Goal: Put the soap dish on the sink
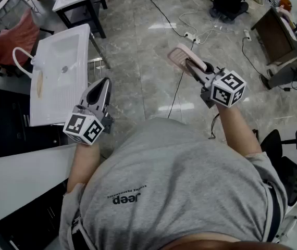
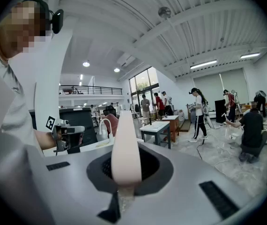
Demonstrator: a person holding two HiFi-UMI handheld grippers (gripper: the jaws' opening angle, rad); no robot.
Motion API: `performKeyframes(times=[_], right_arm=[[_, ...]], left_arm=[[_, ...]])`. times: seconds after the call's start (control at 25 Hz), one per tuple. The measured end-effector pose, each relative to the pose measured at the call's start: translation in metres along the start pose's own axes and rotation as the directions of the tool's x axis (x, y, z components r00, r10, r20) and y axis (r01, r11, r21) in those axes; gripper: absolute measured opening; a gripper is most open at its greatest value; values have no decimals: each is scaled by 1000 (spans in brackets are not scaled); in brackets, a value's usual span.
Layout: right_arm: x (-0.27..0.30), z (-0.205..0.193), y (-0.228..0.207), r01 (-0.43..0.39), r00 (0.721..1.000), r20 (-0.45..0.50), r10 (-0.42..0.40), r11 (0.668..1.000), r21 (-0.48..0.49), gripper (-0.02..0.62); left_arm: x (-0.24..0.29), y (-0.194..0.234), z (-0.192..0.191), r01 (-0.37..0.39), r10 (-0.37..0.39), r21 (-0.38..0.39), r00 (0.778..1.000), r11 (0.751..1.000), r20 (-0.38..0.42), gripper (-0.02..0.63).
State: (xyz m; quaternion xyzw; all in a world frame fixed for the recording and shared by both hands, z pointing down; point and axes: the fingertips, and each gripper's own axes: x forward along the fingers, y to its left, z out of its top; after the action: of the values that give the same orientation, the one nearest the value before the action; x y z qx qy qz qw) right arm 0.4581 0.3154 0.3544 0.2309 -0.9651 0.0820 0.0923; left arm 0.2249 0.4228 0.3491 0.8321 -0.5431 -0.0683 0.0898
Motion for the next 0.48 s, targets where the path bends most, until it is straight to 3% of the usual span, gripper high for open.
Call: performKeyframes(times=[0.48], right_arm=[[-2,-1,-7,0,1000,5,0,1000,7,57]], left_arm=[[9,-4,0,-1,1,-2,1000,1000,-9,3]])
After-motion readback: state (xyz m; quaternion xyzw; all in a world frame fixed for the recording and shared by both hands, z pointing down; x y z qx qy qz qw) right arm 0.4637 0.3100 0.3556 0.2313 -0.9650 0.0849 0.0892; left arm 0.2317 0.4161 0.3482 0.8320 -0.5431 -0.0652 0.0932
